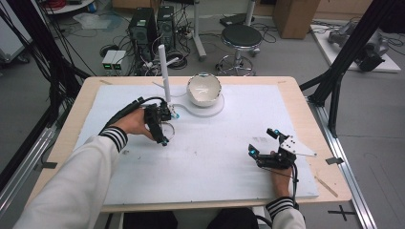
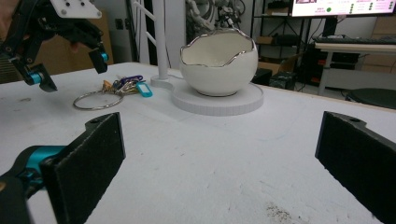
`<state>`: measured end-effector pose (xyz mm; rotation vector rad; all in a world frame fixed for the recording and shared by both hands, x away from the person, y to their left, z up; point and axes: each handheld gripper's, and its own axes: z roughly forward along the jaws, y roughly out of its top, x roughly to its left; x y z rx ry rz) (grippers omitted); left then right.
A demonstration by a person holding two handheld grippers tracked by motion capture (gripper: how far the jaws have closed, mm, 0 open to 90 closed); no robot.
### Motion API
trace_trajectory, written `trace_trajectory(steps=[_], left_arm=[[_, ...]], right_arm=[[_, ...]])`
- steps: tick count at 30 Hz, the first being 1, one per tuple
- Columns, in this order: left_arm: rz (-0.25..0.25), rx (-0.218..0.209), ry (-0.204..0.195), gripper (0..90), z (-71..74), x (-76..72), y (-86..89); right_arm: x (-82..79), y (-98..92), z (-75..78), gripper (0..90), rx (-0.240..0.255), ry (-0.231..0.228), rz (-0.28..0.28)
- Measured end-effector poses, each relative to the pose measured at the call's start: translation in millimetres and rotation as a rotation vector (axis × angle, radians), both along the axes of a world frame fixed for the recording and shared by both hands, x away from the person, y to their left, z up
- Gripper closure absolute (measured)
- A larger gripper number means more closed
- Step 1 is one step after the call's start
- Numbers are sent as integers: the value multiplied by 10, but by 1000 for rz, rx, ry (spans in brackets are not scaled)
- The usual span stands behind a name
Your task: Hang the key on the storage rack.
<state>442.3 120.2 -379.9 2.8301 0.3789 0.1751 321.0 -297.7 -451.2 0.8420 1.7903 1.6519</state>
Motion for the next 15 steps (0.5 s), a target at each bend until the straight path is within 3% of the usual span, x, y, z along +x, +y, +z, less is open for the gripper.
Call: trace_trajectory(steps=[8,13,15], left_arm=[[0,59,22,28,-108,8,-43],[1,67,35,29,-142,6,-62],[-5,76,41,95,-147,7,-71]], right_arm=[[0,1,0,10,-1,-2,-2],[-3,7,-1,9,1,0,-2],[0,5,0,10,-1,-4,-3]])
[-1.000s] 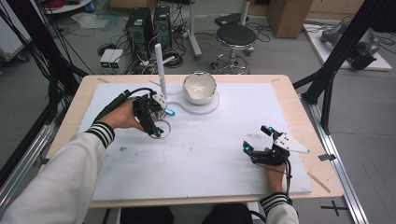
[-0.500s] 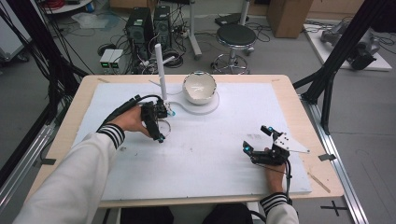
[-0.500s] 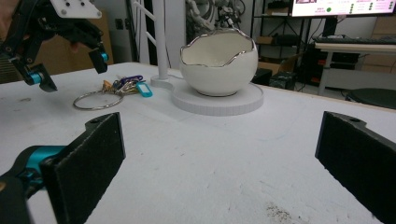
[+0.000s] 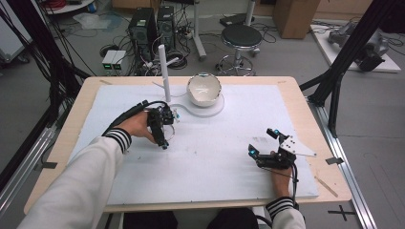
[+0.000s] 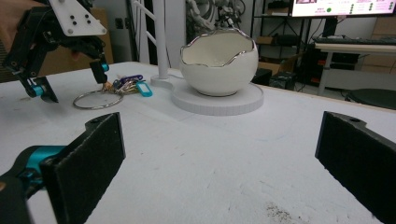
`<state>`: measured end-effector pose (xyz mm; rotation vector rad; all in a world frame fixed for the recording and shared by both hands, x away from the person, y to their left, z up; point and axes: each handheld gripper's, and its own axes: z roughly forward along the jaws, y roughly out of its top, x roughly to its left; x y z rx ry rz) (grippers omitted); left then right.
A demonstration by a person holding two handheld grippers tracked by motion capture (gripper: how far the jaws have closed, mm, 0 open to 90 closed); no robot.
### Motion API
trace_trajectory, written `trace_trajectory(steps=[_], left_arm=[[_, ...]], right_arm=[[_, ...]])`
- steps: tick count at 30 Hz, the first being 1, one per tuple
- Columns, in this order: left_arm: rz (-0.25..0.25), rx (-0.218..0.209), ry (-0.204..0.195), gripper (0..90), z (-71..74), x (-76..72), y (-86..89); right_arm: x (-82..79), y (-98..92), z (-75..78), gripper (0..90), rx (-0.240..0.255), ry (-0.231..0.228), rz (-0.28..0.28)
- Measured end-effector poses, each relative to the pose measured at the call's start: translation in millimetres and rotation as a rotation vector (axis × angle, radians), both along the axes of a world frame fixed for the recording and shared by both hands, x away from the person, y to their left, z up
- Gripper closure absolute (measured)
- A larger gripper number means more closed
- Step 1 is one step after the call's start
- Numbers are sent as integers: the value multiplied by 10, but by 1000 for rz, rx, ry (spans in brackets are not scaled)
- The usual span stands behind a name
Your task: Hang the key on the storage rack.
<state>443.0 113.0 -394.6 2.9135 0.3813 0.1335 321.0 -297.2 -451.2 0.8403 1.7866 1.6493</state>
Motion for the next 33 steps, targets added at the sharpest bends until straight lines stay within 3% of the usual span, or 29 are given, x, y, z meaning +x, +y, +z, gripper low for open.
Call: trace_trajectory(steps=[8,24,33], left_arm=[[3,31,25,143,-57,-13,-33],[3,75,35,422,-63,-36,-68],[35,87,45,544,-56,-7,-74]], right_arm=[[2,1,-1,10,1,-2,0],[-10,6,0,10,-1,9,1],[-10,7,0,10,-1,8,0]])
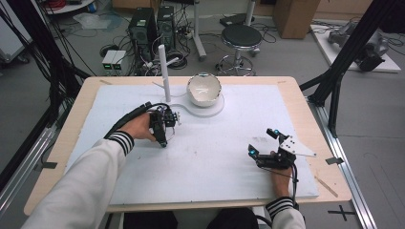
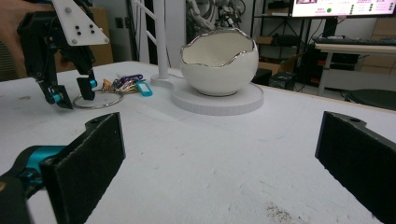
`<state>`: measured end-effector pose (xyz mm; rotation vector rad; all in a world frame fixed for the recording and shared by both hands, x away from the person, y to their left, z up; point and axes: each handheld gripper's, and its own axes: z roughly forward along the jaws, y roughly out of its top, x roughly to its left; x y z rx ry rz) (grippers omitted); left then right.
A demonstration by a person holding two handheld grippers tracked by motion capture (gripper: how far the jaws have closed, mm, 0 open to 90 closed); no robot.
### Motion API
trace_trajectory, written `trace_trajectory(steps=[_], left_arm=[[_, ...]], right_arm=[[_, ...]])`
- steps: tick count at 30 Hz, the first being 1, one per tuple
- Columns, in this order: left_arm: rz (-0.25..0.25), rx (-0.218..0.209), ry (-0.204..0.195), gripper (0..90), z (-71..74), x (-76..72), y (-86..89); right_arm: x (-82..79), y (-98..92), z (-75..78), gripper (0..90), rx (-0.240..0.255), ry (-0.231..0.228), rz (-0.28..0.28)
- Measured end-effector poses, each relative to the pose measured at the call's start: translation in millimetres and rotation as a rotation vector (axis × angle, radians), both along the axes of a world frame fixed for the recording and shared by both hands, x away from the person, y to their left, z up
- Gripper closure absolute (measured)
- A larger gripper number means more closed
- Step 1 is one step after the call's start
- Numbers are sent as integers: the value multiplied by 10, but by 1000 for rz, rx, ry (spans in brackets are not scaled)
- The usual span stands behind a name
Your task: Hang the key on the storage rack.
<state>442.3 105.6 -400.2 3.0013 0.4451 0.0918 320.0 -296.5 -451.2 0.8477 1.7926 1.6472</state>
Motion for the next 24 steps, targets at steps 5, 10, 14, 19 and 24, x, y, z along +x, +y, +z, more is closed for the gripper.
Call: trace_trajectory(steps=[5,10,14,19,24], left_arm=[[-2,5,-7,599,3,0,-18],[-12,17,-4,659,-12,-18,-45],[-12,24,-1,686,-18,-20,-57],[-13,41,-3,726,-14,-21,-55],[-9,39,-3,754,-19,-28,-61]], right_arm=[[1,0,0,9,1,0,1],[0,-1,0,10,0,1,1],[1,-1,0,9,1,0,1],[3,0,0,10,-1,-4,2],[1,-1,0,10,1,0,1]])
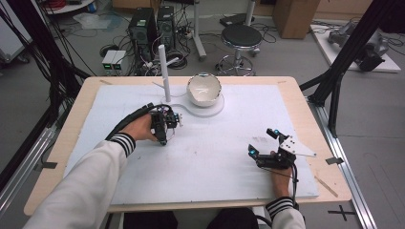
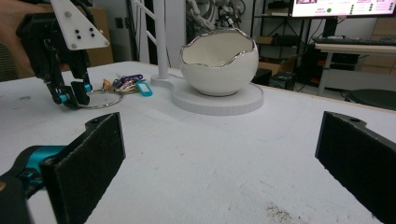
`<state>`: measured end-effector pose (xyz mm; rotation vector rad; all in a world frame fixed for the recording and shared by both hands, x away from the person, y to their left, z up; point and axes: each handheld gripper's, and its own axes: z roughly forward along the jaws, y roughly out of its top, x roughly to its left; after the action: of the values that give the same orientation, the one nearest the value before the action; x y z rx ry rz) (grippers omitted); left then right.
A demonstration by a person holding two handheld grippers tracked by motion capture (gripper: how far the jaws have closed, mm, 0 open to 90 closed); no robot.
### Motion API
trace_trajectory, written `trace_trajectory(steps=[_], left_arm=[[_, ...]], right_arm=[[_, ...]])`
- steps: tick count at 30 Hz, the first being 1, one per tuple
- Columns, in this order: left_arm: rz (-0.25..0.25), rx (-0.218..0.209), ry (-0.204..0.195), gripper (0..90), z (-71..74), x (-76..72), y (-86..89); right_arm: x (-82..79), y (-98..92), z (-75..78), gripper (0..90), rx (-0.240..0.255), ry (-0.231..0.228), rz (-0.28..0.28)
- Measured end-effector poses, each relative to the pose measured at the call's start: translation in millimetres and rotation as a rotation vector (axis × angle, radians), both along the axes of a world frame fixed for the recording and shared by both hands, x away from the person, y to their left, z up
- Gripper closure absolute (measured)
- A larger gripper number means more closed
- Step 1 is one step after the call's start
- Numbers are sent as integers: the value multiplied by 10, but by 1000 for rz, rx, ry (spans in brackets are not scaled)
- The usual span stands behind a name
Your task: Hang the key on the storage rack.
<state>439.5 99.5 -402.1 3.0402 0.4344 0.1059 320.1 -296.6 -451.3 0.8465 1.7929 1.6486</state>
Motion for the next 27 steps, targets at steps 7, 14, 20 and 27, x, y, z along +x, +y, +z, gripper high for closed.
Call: trace_trajectory(steps=[7,14,20,27], left_arm=[[-4,3,-1,795,-2,-11,-9],[-10,19,-14,833,-4,-25,-28],[-12,29,-23,846,-9,-40,-48],[8,17,-16,851,22,-30,-52]], right_arm=[[-1,0,1,10,0,2,-1],[4,-2,0,9,2,-3,-2],[3,-2,0,10,1,-3,-2],[-1,0,1,10,1,2,-2]])
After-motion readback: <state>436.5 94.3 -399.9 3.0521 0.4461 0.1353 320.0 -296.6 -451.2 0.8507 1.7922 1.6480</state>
